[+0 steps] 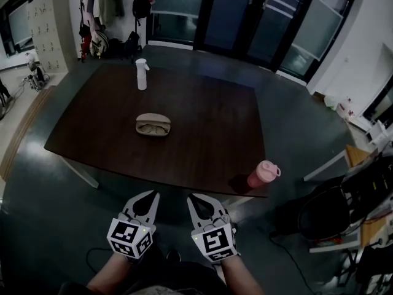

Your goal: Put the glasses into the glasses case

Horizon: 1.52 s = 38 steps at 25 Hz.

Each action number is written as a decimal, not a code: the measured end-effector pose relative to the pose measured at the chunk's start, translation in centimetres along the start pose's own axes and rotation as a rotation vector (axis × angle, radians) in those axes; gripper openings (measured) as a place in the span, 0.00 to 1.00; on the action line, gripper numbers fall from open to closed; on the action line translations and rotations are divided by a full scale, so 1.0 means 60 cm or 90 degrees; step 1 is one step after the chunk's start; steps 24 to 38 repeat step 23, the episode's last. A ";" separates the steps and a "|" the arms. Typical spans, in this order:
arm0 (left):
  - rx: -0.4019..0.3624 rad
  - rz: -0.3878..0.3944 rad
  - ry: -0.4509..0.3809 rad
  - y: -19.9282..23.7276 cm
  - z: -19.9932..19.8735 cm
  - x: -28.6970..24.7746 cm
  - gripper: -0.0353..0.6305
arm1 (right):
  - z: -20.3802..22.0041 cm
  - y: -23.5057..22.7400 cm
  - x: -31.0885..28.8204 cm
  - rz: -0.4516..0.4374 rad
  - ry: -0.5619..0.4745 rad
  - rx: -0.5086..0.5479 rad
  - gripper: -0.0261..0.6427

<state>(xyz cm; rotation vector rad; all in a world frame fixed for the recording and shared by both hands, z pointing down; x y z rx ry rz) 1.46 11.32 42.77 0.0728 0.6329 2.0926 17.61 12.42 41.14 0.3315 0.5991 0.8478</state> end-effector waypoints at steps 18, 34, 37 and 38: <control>0.008 -0.023 -0.048 -0.048 0.020 0.119 0.06 | -0.007 0.073 0.086 -0.014 -0.019 -0.013 0.02; 0.009 -0.031 -0.048 -0.037 0.019 0.135 0.06 | -0.017 0.085 0.081 -0.019 -0.027 -0.012 0.02; 0.009 -0.031 -0.048 -0.037 0.019 0.135 0.06 | -0.017 0.085 0.081 -0.019 -0.027 -0.012 0.02; 0.009 -0.031 -0.048 -0.037 0.019 0.135 0.06 | -0.017 0.085 0.081 -0.019 -0.027 -0.012 0.02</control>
Point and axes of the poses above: the fingertips, and each gripper's own axes: x backward along the fingers, y to its left, z out of its underside, the point moved 7 cm from there along x, backward along the fingers, and after that the axes turned 14 degrees about x, right-handed, at the moved point
